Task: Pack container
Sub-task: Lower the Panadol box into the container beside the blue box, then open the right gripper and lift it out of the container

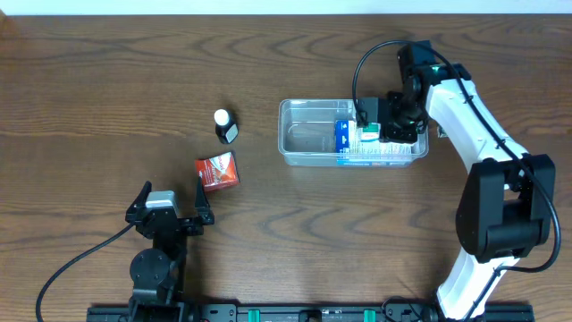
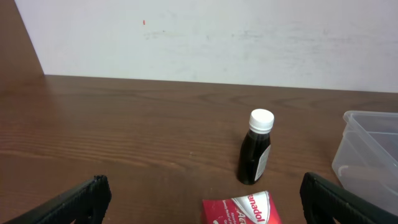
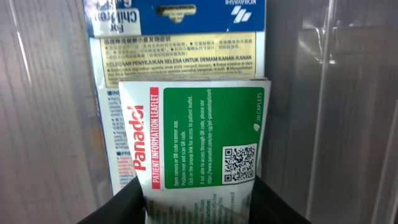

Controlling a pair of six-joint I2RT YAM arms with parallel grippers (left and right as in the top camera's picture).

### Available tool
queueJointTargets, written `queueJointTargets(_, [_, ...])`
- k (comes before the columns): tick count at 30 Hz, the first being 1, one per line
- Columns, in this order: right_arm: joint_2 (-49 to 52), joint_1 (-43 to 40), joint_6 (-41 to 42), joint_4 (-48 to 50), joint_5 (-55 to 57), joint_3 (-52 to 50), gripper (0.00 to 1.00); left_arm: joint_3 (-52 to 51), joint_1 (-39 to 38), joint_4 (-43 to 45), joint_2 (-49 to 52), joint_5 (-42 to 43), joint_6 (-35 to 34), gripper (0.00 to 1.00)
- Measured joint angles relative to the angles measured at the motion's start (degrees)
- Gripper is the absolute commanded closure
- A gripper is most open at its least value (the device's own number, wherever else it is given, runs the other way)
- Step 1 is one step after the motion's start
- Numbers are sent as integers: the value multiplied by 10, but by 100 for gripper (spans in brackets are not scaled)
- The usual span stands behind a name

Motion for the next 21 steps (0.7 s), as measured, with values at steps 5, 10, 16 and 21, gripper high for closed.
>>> queueJointTargets(5, [0, -12, -20, 8, -1, -2, 55, 0, 0, 0, 0, 0, 0, 2])
queueJointTargets(10, [0, -19, -27, 21, -1, -2, 56, 0, 0, 0, 0, 0, 0, 2])
queueJointTargets(16, [0, -19, -30, 33, -1, -4, 55, 0, 0, 0, 0, 0, 0, 2])
queueJointTargets(21, [0, -19, -31, 49, -1, -14, 55, 0, 0, 0, 0, 0, 0, 2])
